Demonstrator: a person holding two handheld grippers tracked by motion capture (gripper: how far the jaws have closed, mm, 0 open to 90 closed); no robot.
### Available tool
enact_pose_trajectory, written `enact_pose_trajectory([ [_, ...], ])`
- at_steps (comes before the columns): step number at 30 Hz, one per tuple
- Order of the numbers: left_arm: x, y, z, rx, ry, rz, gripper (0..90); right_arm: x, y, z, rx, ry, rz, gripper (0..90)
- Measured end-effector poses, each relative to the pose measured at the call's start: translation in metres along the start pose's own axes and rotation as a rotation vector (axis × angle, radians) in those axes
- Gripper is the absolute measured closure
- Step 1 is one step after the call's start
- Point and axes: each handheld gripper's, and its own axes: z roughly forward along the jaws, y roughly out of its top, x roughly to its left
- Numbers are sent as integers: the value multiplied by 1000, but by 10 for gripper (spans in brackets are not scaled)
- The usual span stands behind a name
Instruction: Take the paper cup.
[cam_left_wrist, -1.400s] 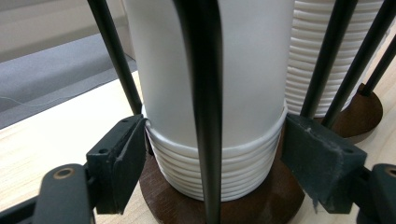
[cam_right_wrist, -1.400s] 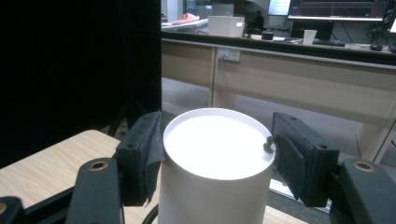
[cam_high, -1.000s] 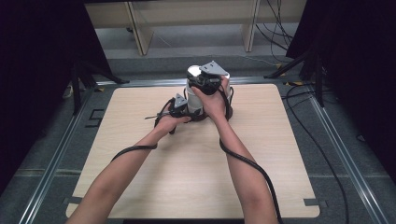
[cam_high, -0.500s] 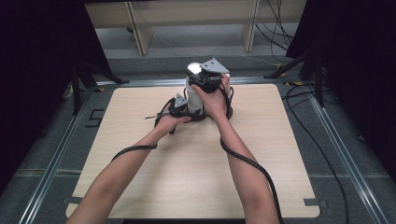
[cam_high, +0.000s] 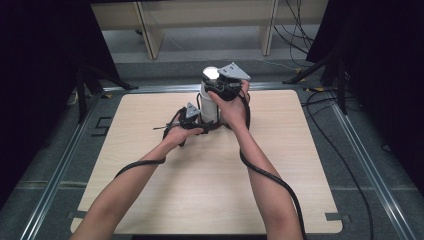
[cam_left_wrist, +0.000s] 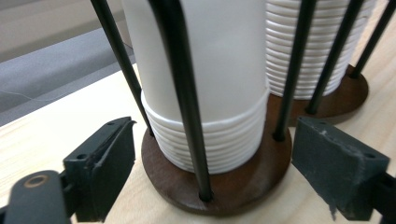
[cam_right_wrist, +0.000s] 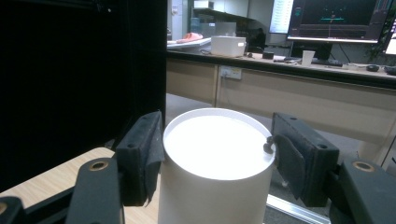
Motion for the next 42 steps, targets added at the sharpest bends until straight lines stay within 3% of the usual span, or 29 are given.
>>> enact_pose_trajectory([
  [1,-1,1,-2,0,2,4,118,2,0,-2,5,0,22,366],
  [5,-4,3,-15,-11,-7,8,92,2,1,-11,-2,8,-5,366],
  [6,-5,4,-18,-16,-12,9,90,3,0,-13,7,14,21,366],
  [12,-12,7,-40,-32,-25,43,71,3,-2,-27,-2,14,-6,366],
  [14,-18,8,-53,-43,-34,60,68,5,-5,-36,21,35,33,366],
  [16,-22,9,-60,-83,-33,62,67,5,-7,-41,18,31,23,366],
  [18,-26,9,-68,-86,-32,72,66,5,-9,-47,5,24,15,366],
  [19,-27,9,-72,-88,-35,71,66,7,-10,-51,19,41,45,366],
  [23,-35,7,-90,-93,-27,98,63,10,-15,-63,26,45,38,366],
  [24,-38,7,-95,-88,-38,84,63,12,-16,-66,18,56,49,366],
  [25,-39,6,-99,-92,-32,94,63,13,-17,-70,17,60,57,366],
  [28,-44,2,-108,-88,-33,92,60,17,-21,-80,23,52,50,366],
  [29,-50,-2,-117,-81,-22,111,60,18,-24,-84,20,62,38,366],
  [30,-52,-5,-121,-84,-28,114,60,21,-26,-86,20,65,55,366],
  [34,-59,-13,-132,-94,-31,122,56,25,-32,-94,12,78,49,366],
  [39,-69,-36,-149,-94,-65,88,51,33,-48,-108,35,94,67,366],
  [42,-72,-47,-155,-101,-80,94,50,35,-57,-116,40,102,68,366],
])
